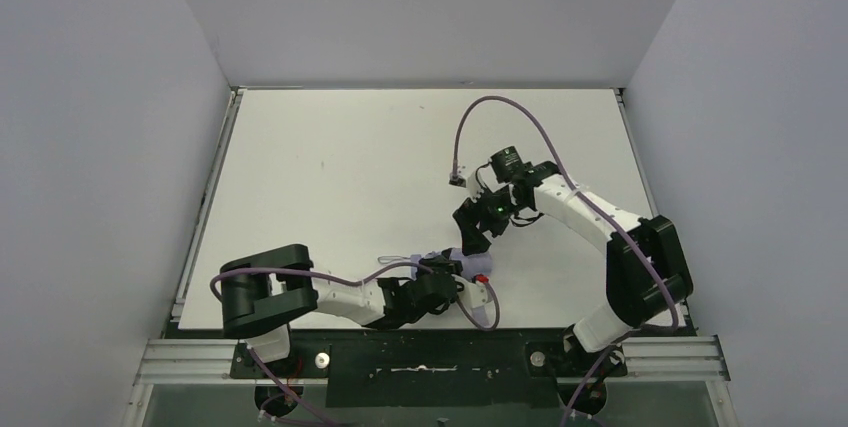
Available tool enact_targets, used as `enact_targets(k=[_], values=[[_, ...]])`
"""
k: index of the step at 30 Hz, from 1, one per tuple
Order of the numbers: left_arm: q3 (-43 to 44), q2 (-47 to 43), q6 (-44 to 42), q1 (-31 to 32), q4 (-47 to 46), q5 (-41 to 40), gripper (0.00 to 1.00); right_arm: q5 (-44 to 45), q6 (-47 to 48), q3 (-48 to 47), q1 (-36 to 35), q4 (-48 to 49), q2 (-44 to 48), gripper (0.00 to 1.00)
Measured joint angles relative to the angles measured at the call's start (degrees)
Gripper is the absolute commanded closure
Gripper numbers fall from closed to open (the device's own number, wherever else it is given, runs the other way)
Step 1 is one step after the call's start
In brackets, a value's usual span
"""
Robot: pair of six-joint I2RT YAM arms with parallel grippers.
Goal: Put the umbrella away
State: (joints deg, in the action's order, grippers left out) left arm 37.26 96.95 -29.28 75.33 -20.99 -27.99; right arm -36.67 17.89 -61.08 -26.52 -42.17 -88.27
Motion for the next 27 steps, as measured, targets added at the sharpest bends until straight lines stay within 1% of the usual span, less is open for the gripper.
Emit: enact_targets(k=[6, 11, 13, 16, 18, 20, 24, 27], values=[[-0.3, 0.8, -0.1, 0.7, -2.0, -1.2, 0.89, -2.6, 5.8, 0.0, -2.1, -1.4, -5.3, 0.16], [-0.4, 0.9, -0.4, 0.7, -2.3, -1.2, 0.89, -3.6, 9.9, 0.0, -3.3, -2.9, -6.1, 0.18], [-0.4, 1.0, -0.5, 0.7, -2.4, -1.2, 0.89, -2.9, 11.1, 0.0, -3.5, -3.3, -6.3, 0.20], [-0.6, 1.0, -0.6, 0.7, -2.9, -1.2, 0.89, -0.7, 12.5, 0.0, -3.8, -3.8, -7.3, 0.30], [-0.8, 1.0, -0.8, 0.7, -3.3, -1.1, 0.89, 0.5, 13.3, 0.0, -4.1, -4.3, -8.8, 0.43], [-1.0, 1.0, -1.0, 0.7, -3.5, -1.1, 0.89, 1.2, 13.7, 0.0, -4.6, -4.3, -9.7, 0.51], [-1.3, 0.9, -1.2, 0.7, -4.2, -1.1, 0.88, 2.0, 14.0, 0.1, -5.4, -3.8, -9.6, 0.61], [-1.9, 0.2, -0.9, 0.7, -4.3, -0.9, 0.77, 2.2, 13.5, 1.0, -5.5, -2.8, -8.8, 0.65]])
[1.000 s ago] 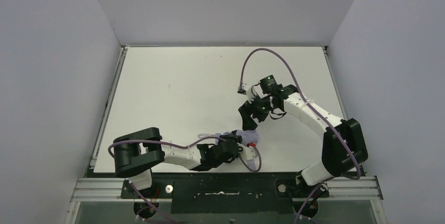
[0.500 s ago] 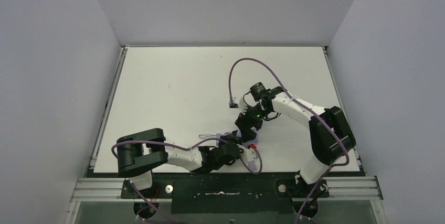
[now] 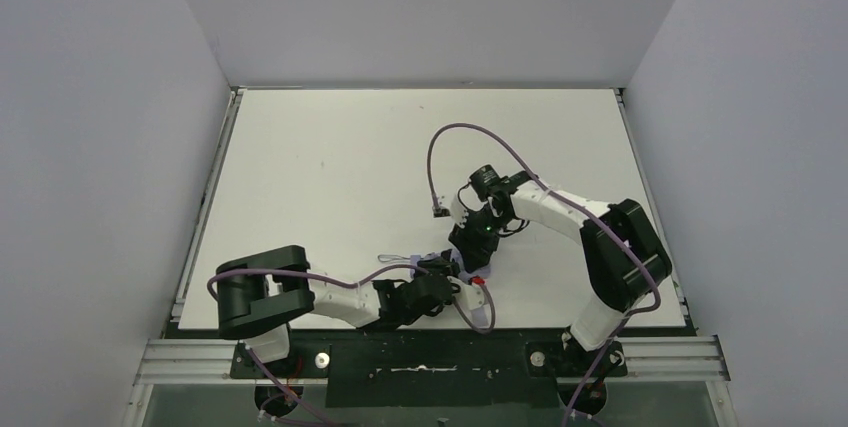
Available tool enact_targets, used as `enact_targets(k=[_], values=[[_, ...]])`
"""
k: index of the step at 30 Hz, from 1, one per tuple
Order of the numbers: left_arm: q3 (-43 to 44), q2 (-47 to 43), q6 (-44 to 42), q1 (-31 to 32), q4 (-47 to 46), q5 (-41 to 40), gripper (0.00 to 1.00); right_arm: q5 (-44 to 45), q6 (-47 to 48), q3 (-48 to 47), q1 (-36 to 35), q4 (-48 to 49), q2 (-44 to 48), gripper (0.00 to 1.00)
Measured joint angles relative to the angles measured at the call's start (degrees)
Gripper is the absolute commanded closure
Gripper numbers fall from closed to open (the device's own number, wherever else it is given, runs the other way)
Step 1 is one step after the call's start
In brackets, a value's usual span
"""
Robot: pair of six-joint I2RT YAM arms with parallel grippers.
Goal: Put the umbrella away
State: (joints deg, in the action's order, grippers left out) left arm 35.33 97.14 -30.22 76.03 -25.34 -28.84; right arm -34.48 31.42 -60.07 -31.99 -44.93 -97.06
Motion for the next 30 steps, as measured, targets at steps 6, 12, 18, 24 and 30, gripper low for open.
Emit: enact_targets(k=[6, 12, 18, 24, 30], values=[[-3.2, -7.1, 4.5, 0.0, 3.1, 0.3, 0.41, 0.1, -1.0, 3.4, -1.2, 4.4, 2.9, 0.68], [-3.9, -24.4, 13.5, -0.6, 13.3, 2.3, 0.41, 1.7, -2.2, 8.5, -2.4, 10.0, 7.4, 0.66], [-3.2, -43.0, 25.5, -7.1, 24.5, 4.1, 0.24, 6.7, -0.9, 15.0, -6.4, 17.2, 13.9, 0.66], [-3.2, -55.0, 34.3, -20.0, 29.9, 14.3, 0.13, 10.4, 2.6, 22.0, -10.0, 26.0, 20.1, 0.67], [-3.1, -52.0, 38.2, -33.3, 29.8, 31.4, 0.13, 13.2, 6.9, 26.9, -12.1, 32.3, 24.1, 0.69]])
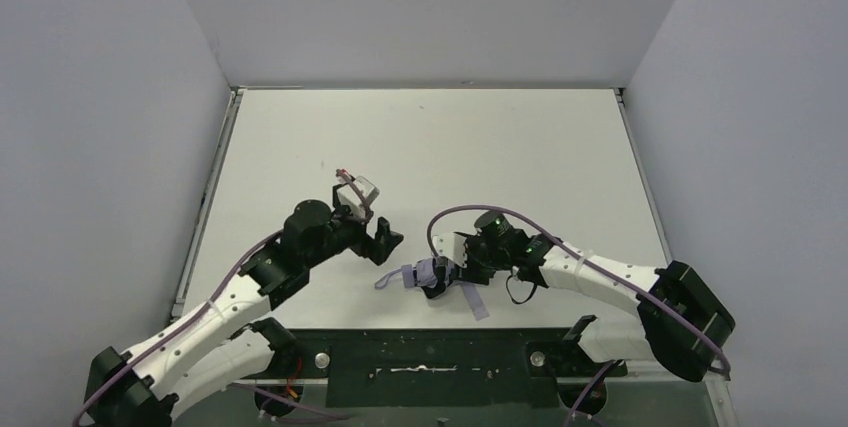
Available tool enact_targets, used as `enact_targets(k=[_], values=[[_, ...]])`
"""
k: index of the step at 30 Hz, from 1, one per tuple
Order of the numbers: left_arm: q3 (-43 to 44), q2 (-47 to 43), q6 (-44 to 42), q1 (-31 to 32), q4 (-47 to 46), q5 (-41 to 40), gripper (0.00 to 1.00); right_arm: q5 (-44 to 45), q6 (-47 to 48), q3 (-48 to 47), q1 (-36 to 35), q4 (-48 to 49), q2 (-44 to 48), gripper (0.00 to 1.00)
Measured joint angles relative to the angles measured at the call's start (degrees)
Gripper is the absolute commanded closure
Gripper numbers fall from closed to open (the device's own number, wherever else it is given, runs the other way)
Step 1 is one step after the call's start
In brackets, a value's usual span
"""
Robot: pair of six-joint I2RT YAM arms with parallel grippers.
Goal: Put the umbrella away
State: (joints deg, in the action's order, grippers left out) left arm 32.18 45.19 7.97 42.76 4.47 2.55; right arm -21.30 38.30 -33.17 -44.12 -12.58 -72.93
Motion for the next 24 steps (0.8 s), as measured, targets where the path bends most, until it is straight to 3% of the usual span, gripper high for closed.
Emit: enact_targets(k=[5, 11, 24], values=[[2.4, 14.1, 2.1, -6.5, -0.4, 14.2, 0.12, 1.7, 3.1, 2.1, -1.4, 2.8, 1.6, 0.70], [8.9, 29.4, 2.1, -7.1, -2.2, 26.4, 0.09, 3.0, 5.4, 3.6, -2.6, 3.8, 3.4, 0.71], [10.6, 43.0, 1.9, -6.1, -7.5, 37.3, 0.07, 4.4, 6.6, 4.6, -3.6, 4.6, 4.9, 0.72]])
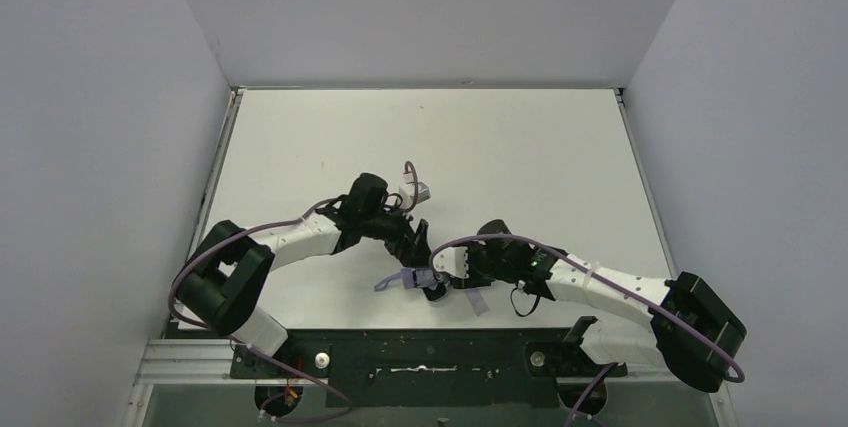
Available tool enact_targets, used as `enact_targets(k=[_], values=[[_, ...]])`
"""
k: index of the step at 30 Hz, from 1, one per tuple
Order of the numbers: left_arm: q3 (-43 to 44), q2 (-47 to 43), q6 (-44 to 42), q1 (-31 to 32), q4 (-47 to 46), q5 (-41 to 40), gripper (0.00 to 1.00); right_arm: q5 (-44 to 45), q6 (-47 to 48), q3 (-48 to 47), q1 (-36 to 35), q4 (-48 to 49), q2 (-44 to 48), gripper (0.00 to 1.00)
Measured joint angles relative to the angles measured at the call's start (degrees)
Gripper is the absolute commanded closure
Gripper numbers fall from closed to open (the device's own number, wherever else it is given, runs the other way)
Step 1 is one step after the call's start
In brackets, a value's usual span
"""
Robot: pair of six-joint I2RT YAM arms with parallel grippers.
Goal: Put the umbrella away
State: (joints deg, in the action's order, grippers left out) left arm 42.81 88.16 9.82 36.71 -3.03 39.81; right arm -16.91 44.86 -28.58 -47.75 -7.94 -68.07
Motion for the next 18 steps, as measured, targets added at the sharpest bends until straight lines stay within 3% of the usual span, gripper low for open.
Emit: enact_targets(k=[15, 18], values=[[1.4, 9.2, -0.2, 5.5, -2.9, 2.6, 0.06, 2.9, 1.4, 1.5, -1.1, 3.6, 0.3, 0.72], [1.4, 9.6, 0.0, 5.9, -3.9, 2.6, 0.19, 3.1, 1.3, 1.7, -1.1, 4.2, 0.3, 0.72]])
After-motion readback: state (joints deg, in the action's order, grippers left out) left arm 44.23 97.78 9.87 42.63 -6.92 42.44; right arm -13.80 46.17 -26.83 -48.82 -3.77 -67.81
